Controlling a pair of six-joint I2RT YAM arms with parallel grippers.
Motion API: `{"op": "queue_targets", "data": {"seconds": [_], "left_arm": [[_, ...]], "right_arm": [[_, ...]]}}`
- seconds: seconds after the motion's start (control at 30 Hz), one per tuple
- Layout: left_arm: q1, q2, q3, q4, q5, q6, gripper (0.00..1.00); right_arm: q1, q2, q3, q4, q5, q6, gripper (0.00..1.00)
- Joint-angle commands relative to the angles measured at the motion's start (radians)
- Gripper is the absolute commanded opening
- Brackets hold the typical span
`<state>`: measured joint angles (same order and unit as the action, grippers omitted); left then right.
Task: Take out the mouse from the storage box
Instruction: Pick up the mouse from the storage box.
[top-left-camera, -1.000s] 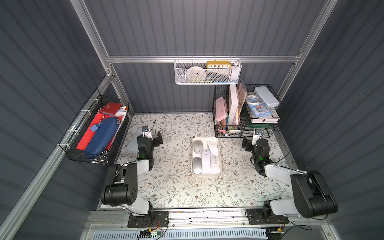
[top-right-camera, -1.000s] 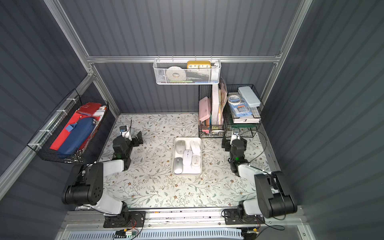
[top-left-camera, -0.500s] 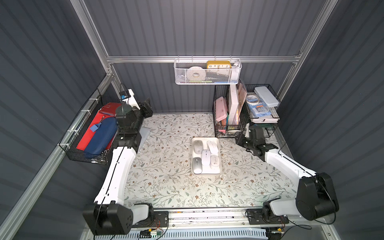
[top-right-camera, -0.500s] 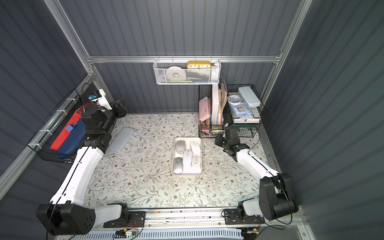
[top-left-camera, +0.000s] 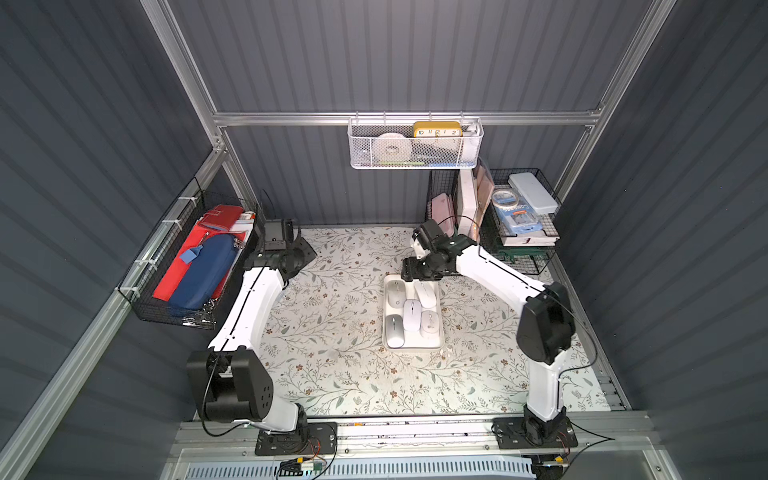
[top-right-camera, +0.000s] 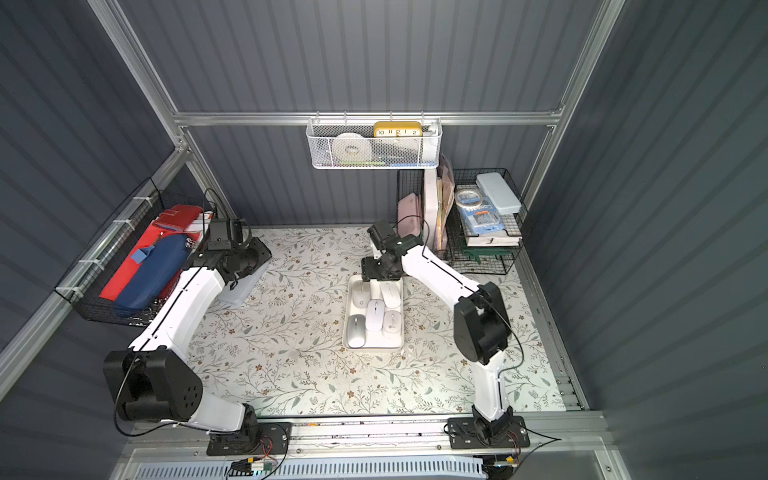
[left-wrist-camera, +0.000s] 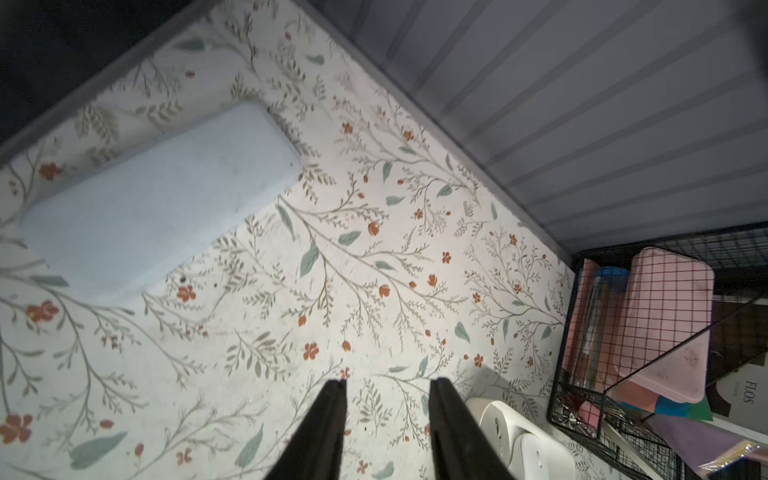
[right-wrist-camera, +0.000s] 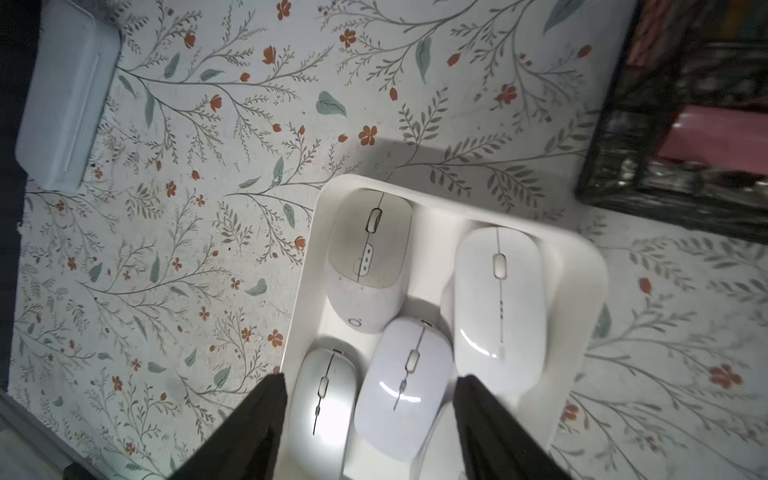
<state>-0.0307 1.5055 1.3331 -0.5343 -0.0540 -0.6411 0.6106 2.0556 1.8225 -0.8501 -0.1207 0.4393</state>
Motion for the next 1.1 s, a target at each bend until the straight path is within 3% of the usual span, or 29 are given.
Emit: {"op": "queue_targets", "data": {"seconds": [0.0,0.2,0.67,1.07], "left_arm": [[-0.009,-0.043,-0.082,-0.012,0.038,-0.067,0.39],[-0.009,-0.06,-0.08,-0.015,0.018,-0.036,0.39],[-0.008,-0.11,-0.177,0.079,0.12,0.014,0.38],[-0.008,-0.097,-0.185,0.085,0.148,0.029,0.38]], "right_arm": [[0.056,0.067,0.071,-0.08,0.023,-0.003,0.71],[0.089,0.142,0.071,-0.081,0.05,0.016,0.76],[0.127,0.271,0.162,-0.072,0.158,0.04,0.8],[0.12,0.347,0.165,0.008,0.241,0.084,0.77]]}}
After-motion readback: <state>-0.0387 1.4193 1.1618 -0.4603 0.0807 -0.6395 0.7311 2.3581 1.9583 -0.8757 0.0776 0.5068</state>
